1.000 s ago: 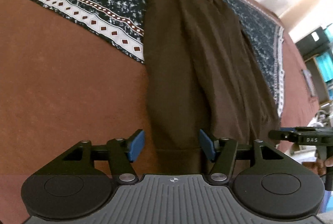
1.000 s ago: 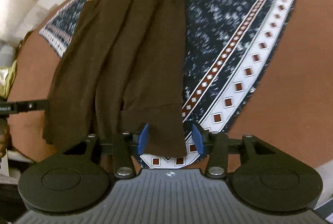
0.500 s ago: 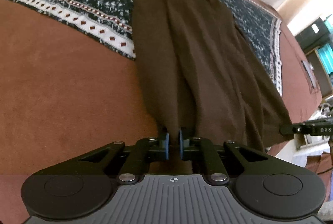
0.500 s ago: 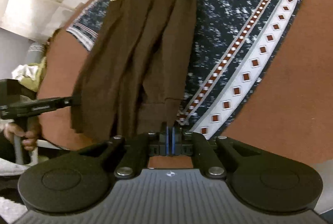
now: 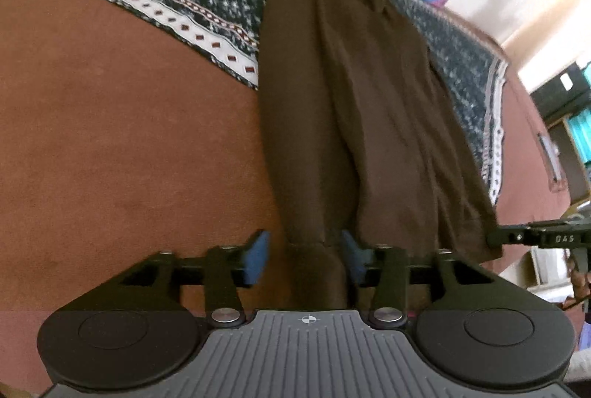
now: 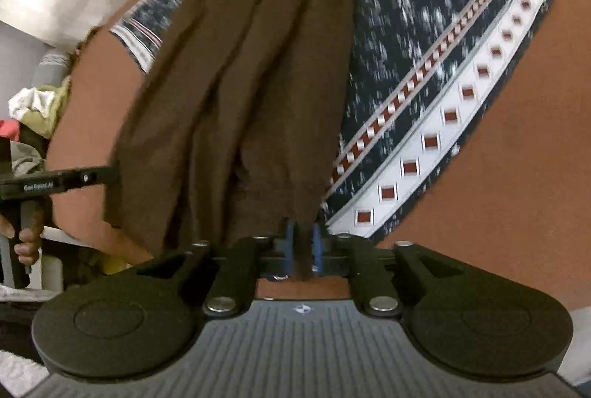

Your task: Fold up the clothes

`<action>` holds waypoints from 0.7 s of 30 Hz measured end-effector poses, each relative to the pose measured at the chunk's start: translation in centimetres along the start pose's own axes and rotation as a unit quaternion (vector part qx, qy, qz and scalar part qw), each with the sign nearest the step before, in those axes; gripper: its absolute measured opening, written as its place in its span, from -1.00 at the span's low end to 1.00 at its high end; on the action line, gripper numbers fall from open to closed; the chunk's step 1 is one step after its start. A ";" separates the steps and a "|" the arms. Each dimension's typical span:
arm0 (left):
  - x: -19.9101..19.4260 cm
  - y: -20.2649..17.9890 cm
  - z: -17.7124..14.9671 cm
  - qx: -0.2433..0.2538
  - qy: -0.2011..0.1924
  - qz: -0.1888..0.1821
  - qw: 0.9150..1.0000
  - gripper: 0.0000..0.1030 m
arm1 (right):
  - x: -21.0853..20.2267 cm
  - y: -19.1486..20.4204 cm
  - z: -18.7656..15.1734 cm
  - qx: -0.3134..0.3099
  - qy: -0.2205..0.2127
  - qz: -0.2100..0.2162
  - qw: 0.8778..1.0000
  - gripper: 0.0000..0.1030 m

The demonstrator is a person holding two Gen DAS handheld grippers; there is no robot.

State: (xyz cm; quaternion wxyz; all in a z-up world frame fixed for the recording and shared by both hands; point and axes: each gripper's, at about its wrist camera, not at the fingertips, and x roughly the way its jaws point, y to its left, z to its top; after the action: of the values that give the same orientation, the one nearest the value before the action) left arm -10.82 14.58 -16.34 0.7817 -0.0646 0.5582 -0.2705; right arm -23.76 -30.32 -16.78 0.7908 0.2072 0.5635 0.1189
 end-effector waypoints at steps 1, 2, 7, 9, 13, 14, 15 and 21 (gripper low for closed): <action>0.1 0.1 -0.1 -0.003 0.004 -0.003 1.000 0.26 | -0.3 -0.1 0.1 0.000 -0.008 0.004 1.000 -0.31; 0.5 0.1 -0.2 -0.005 0.008 -0.004 1.000 0.26 | -0.5 -0.2 0.1 0.000 -0.014 0.007 1.000 -0.19; 2.0 -0.7 -0.4 -0.017 0.028 -0.020 0.999 0.26 | 0.8 -0.6 0.3 -0.011 0.004 0.000 1.000 -0.18; 2.4 -1.2 -0.5 -0.013 0.031 -0.024 0.999 0.26 | 1.0 -0.6 0.0 -0.012 0.011 0.009 1.000 -0.19; 3.4 -1.5 -0.9 -0.032 0.038 -0.021 0.999 0.12 | 1.6 -0.7 0.0 -0.011 0.018 0.025 0.999 -0.21; 3.4 -1.6 -0.9 -0.034 0.035 -0.017 0.999 -0.44 | 1.6 -0.8 0.0 -0.008 0.018 0.029 0.999 -0.40; 3.4 -1.7 -1.0 -0.037 0.033 -0.013 0.999 -0.54 | 1.6 -1.0 0.1 -0.005 0.024 0.037 0.999 -0.73; 1.8 -1.9 -0.2 -0.043 0.040 -0.028 0.998 -0.88 | 0.6 -1.1 0.8 -0.010 0.051 0.078 0.996 -0.90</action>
State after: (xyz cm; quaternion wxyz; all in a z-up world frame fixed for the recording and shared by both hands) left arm -11.27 12.13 -17.16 0.7473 -0.1027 0.5981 -0.2706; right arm -22.82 -31.16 -17.55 0.7513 0.2361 0.5841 0.1965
